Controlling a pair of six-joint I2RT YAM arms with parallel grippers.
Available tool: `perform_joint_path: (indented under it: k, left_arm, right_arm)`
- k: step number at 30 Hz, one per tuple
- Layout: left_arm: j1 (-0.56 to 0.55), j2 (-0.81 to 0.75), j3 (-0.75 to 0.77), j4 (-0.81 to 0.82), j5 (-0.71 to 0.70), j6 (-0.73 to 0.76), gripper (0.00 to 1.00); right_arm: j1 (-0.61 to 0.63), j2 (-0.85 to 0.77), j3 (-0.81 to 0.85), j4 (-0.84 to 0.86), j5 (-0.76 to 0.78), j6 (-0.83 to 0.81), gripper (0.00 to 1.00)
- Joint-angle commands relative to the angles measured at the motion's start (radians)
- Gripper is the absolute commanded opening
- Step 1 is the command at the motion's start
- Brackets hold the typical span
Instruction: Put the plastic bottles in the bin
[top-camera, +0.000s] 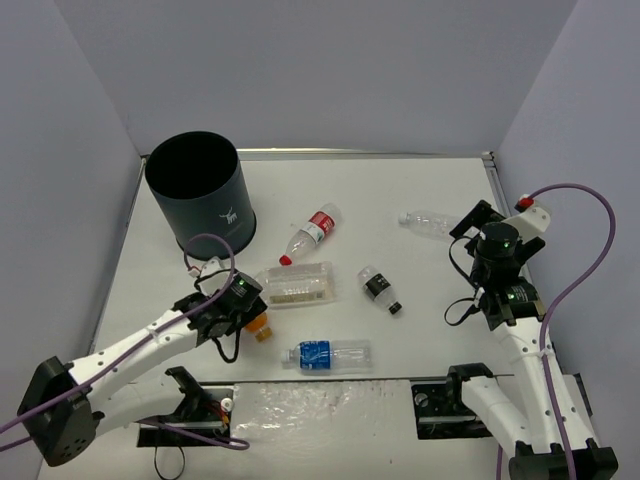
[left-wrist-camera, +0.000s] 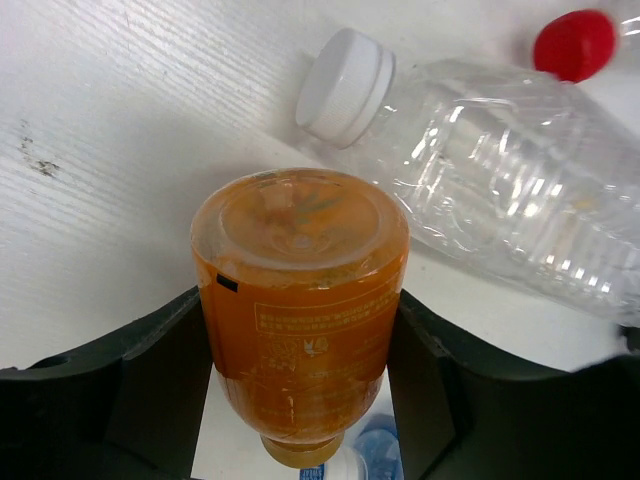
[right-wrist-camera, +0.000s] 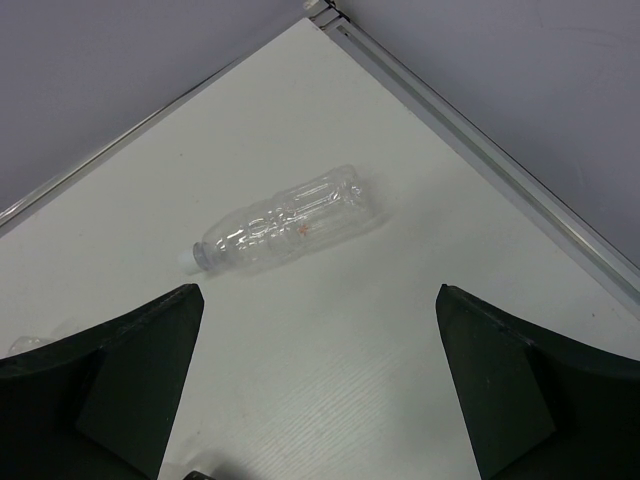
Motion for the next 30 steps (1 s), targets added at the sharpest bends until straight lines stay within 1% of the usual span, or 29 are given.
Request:
perform_joint_path:
  k: [1, 4, 7, 8, 9, 10, 11, 13, 14, 15, 16, 19, 21, 23, 25, 27, 30]
  left_arm:
    - [-0.006, -0.11, 0.15, -0.082, -0.073, 0.13, 0.08]
    - [-0.006, -0.127, 0.294, -0.094, -0.153, 0.264, 0.08]
    - [-0.006, -0.084, 0.472, -0.094, -0.237, 0.387, 0.09]
    - [-0.005, -0.06, 0.532, -0.083, -0.266, 0.417, 0.1]
    - [-0.003, -0.025, 0.571, -0.049, -0.299, 0.446, 0.16]
    - [0.001, -0.004, 0.612, -0.037, -0.324, 0.481, 0.18]
    - [0.014, 0.034, 0.688, -0.033, -0.354, 0.517, 0.2]
    - [0.035, 0.057, 0.782, -0.03, -0.372, 0.572, 0.2]
    - [0.092, 0.101, 0.871, -0.03, -0.348, 0.61, 0.21]
    - [0.132, 0.138, 0.908, -0.031, -0.327, 0.617, 0.22]
    - [0.207, 0.167, 0.956, -0.029, -0.297, 0.614, 0.25]
    - [0.381, 0.237, 1.027, 0.017, -0.251, 0.626, 0.25]
    - [0.472, 0.274, 1.063, 0.074, -0.208, 0.65, 0.25]
    - [0.553, 0.347, 1.106, 0.079, -0.131, 0.683, 0.25]
    - [0.596, 0.413, 1.145, 0.076, -0.107, 0.688, 0.25]
    - [0.614, 0.461, 1.158, 0.102, -0.108, 0.69, 0.25]
    - [0.647, 0.562, 1.222, 0.119, -0.094, 0.689, 0.31]
  right_arm:
    - [0.001, 0.017, 0.01, 0.067, 0.017, -0.011, 1.0]
    - [0.0, 0.04, 0.011, 0.067, 0.015, 0.001, 1.0]
    - [0.001, 0.076, 0.024, 0.067, -0.024, -0.012, 1.0]
    - [0.002, 0.085, 0.029, 0.067, -0.036, -0.02, 1.0]
    - [0.002, 0.088, 0.032, 0.068, -0.045, -0.03, 1.0]
    - [0.002, 0.091, 0.032, 0.068, -0.051, -0.03, 1.0]
    - [0.003, 0.092, 0.032, 0.073, -0.058, -0.036, 1.0]
    - [0.003, 0.091, 0.029, 0.079, -0.066, -0.036, 1.0]
    - [0.002, 0.091, 0.024, 0.081, -0.069, -0.033, 1.0]
    - [0.002, 0.089, 0.023, 0.086, -0.068, -0.028, 1.0]
    - [0.002, 0.087, 0.02, 0.088, -0.065, -0.027, 1.0]
    - [0.002, 0.085, 0.018, 0.093, -0.063, -0.024, 1.0]
    - [0.003, 0.086, 0.014, 0.102, -0.069, -0.025, 1.0]
    - [0.002, 0.095, 0.014, 0.103, -0.08, -0.025, 1.0]
    - [0.002, 0.106, 0.017, 0.103, -0.08, -0.025, 1.0]
    - [0.002, 0.113, 0.017, 0.103, -0.081, -0.027, 1.0]
    - [0.002, 0.119, 0.019, 0.103, -0.091, -0.032, 1.0]
